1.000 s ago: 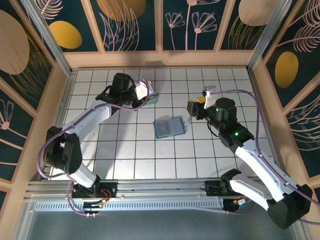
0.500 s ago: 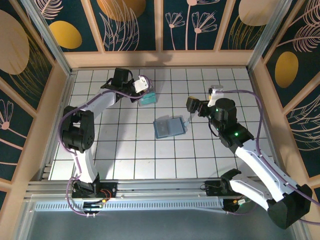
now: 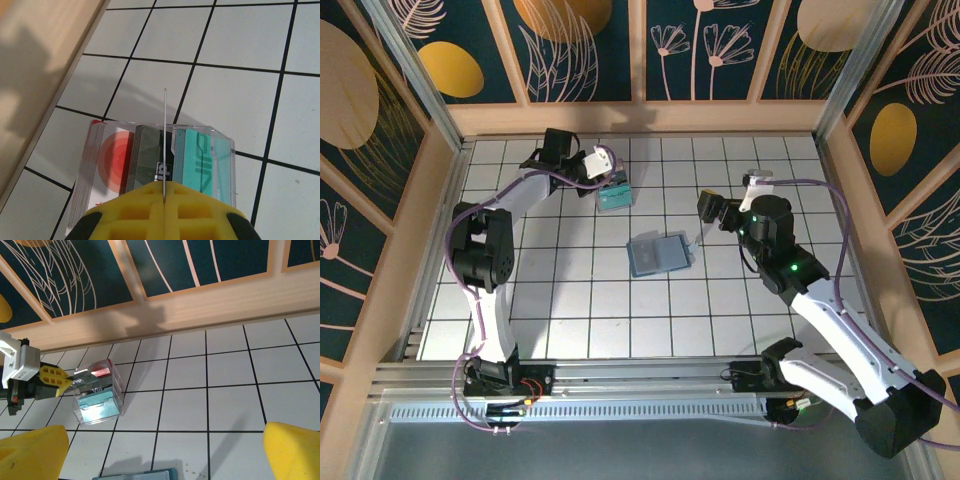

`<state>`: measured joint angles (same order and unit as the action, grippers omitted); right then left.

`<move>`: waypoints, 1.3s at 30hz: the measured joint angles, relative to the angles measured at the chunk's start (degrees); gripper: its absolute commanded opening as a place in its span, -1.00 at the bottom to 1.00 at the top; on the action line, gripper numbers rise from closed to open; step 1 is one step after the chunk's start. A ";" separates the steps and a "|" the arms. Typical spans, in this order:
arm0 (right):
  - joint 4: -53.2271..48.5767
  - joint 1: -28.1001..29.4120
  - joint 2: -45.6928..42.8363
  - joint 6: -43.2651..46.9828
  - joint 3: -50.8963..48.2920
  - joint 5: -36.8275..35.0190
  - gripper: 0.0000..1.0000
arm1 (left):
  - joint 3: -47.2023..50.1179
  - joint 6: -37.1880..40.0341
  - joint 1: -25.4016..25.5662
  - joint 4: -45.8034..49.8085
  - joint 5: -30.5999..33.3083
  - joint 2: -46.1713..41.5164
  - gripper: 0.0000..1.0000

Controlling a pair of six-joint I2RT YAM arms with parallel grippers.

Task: Take the credit cards out of the card holder

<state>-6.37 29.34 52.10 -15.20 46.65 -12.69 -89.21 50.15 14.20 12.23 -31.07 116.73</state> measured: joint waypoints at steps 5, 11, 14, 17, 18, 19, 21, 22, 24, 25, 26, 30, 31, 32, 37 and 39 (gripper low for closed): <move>-0.61 0.00 0.02 -0.02 0.50 -0.85 0.99 | -1.64 1.33 -1.05 0.63 -1.31 1.86 -1.00; -0.90 0.00 0.04 -0.22 0.98 -1.38 0.99 | -4.37 2.99 -1.57 2.84 -1.97 4.22 -1.00; -1.22 0.00 0.20 -0.22 0.98 -1.49 0.99 | -5.95 3.74 -1.57 3.65 -2.21 5.57 -1.00; -1.25 0.00 0.24 -0.22 1.11 -1.95 0.99 | -7.50 4.55 -1.57 4.90 -2.69 6.97 -1.00; -1.29 0.00 0.26 -0.22 1.31 -2.12 0.98 | -7.89 4.79 -1.60 5.35 -2.84 7.37 -1.00; -1.29 0.00 0.26 -0.22 1.46 -2.27 0.99 | -8.17 5.01 -1.62 5.68 -2.97 7.63 -1.00; -1.38 0.00 0.33 -0.20 2.01 -2.36 0.98 | -8.74 5.38 -1.68 6.19 -3.02 8.20 -1.00; -1.38 0.00 0.35 -0.20 2.19 -2.40 0.99 | -9.05 5.55 -1.73 6.38 -3.02 8.41 -1.00; -1.40 0.00 0.42 -0.20 2.43 -2.51 0.99 | -9.49 5.77 -1.88 6.51 -3.06 8.90 -1.00; -1.42 0.00 0.46 -0.20 2.49 -2.51 0.99 | -9.73 5.81 -1.95 6.69 -3.13 9.11 -1.00; -1.42 0.00 0.46 -0.20 2.49 -2.51 0.99 | -10.03 5.95 -2.05 6.88 -3.19 9.40 -1.00; -1.51 0.00 0.48 -0.20 2.49 -2.51 0.99 | -11.13 6.21 -2.21 7.69 -3.91 10.51 -1.00; -1.53 0.00 0.48 -0.20 2.49 -2.51 0.99 | -11.45 6.38 -2.21 8.15 -4.20 10.71 -1.00; -1.57 0.00 0.57 -0.20 2.49 -2.51 0.99 | -11.82 6.60 -2.21 8.63 -4.42 10.88 -1.00; -1.68 0.00 1.07 -0.20 2.89 -2.49 0.99 | -13.60 7.50 -2.21 10.32 -4.92 11.80 -1.00; -1.68 0.00 1.07 -0.20 2.97 -2.49 0.99 | -14.45 7.93 -2.21 11.10 -5.25 12.33 -1.00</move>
<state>-8.05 29.34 53.17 -15.40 49.63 -15.18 -103.66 58.08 11.99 23.33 -36.32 129.05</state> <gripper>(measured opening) 0.991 0.057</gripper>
